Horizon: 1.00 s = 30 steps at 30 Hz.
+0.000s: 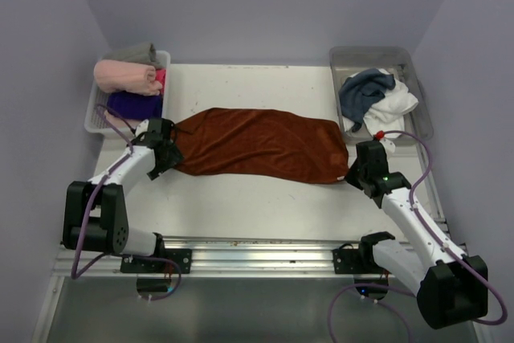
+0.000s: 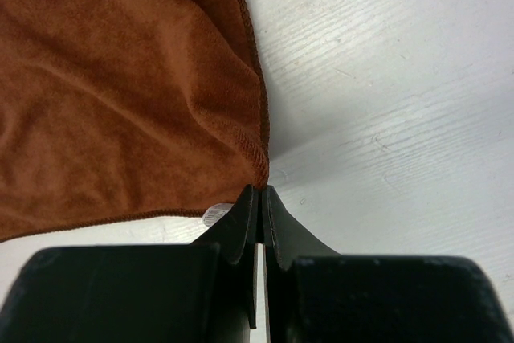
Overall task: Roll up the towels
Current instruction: Flatten the towel
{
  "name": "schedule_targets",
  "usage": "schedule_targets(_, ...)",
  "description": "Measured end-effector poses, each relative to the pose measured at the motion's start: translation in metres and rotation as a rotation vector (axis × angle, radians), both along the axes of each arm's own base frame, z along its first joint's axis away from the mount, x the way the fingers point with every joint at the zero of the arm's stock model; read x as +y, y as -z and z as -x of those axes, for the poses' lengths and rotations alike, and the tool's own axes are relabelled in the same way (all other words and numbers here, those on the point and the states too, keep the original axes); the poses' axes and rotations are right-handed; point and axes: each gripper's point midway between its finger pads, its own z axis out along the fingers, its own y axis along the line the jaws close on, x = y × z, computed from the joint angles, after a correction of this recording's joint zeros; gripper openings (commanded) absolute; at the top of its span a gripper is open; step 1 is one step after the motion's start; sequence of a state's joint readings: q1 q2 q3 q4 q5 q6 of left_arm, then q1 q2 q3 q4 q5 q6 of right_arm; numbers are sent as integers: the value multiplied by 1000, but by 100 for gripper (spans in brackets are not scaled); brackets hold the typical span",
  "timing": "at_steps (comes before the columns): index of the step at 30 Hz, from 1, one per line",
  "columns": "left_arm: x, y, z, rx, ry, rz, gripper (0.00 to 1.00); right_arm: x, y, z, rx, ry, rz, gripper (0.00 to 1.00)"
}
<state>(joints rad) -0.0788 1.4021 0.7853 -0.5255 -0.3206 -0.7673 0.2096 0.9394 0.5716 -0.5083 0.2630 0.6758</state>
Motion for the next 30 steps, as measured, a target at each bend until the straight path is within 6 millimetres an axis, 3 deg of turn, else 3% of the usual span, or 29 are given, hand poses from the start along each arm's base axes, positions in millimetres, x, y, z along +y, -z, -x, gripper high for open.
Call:
schedule_targets(6,-3,5,-9,-20,-8,17,62,0,0,0,0,-2,1,0)
schedule_targets(9,-4,8,-13,-22,-12,25,53,0,0,0,0,-3,2,0)
schedule_targets(10,-4,10,-13,-14,-13,26,44,0,0,0,0,-3,2,0)
schedule_targets(14,-2,18,-9,19,-27,23,33,0,0,0,0,-2,2,0)
schedule_targets(18,1,17,1,31,-41,12,33,0,-1,0,-7,-2,1,0)
schedule_targets(20,3,12,12,28,-57,7,39,0,-1,0,-8,-2,1,0)
schedule_targets(21,5,8,18,25,-66,0,46,0,-1,1,-7,-2,1,0)
schedule_targets(22,7,3,23,17,-75,-5,69,0,-1,0,-8,-2,1,0)
schedule_targets(23,9,-2,25,5,-80,-10,83,0,-1,0,-7,-2,1,0)
schedule_targets(26,12,-14,27,-35,-106,-13,84,0,-1,0,-8,-3,1,0)
schedule_targets(30,11,-10,28,-21,-105,-7,65,0,-1,0,-8,-3,0,0)
